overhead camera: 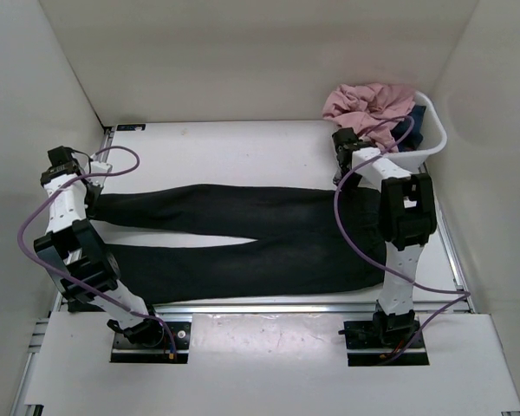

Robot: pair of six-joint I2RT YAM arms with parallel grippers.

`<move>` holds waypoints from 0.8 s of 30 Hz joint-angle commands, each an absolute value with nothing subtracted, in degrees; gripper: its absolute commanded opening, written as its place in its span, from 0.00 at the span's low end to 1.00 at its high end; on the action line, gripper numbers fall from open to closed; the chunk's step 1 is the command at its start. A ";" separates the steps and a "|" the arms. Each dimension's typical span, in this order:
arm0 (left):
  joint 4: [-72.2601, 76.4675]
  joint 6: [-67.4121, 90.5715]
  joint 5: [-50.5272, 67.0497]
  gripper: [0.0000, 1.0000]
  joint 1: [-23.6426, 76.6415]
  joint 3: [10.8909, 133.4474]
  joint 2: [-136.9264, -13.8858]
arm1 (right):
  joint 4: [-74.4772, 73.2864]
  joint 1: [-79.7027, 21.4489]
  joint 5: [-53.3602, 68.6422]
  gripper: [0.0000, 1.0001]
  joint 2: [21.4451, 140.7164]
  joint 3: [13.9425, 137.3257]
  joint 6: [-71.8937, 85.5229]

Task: Fold and stack the trousers
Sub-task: Fold the trousers

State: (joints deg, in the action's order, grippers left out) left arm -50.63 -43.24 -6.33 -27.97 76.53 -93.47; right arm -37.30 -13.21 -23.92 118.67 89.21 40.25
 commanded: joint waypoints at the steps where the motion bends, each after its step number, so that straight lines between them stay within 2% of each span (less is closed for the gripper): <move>1: -50.80 -43.51 -4.40 0.14 -28.39 78.31 -89.82 | -44.55 -12.04 -24.69 0.02 120.14 95.69 37.27; 2: -50.80 -43.51 -4.39 0.14 -28.39 78.83 -89.82 | -45.26 -12.04 -25.57 0.00 120.93 99.45 36.74; 5: -51.33 -43.51 -3.87 0.14 -28.39 78.84 -89.82 | -45.79 -12.04 -26.89 0.00 119.62 100.55 37.43; 16: -51.33 -43.51 -3.87 0.14 -30.23 78.92 -89.30 | -42.19 -12.04 -27.95 0.00 105.31 86.58 41.84; 20: -51.33 -43.51 -3.87 0.14 -30.76 79.72 -90.52 | -41.57 -11.52 -25.95 0.13 104.76 85.25 38.69; 21: -51.33 -43.51 -3.87 0.14 -30.76 79.72 -90.53 | -41.57 -11.51 -24.62 0.13 105.55 85.95 38.67; 23: -51.33 -43.51 -3.87 0.14 -30.76 79.72 -90.53 | -44.72 -11.51 -23.91 0.00 106.17 85.96 39.63; 24: -51.33 -43.51 -3.87 0.14 -30.76 79.72 -90.53 | -44.74 -11.51 -23.91 0.00 105.21 85.43 40.86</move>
State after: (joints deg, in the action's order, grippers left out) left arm -51.92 -43.27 -3.86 -30.26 77.52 -93.12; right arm -43.31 -12.36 -23.53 105.30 85.65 40.16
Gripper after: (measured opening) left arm 0.184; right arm 0.017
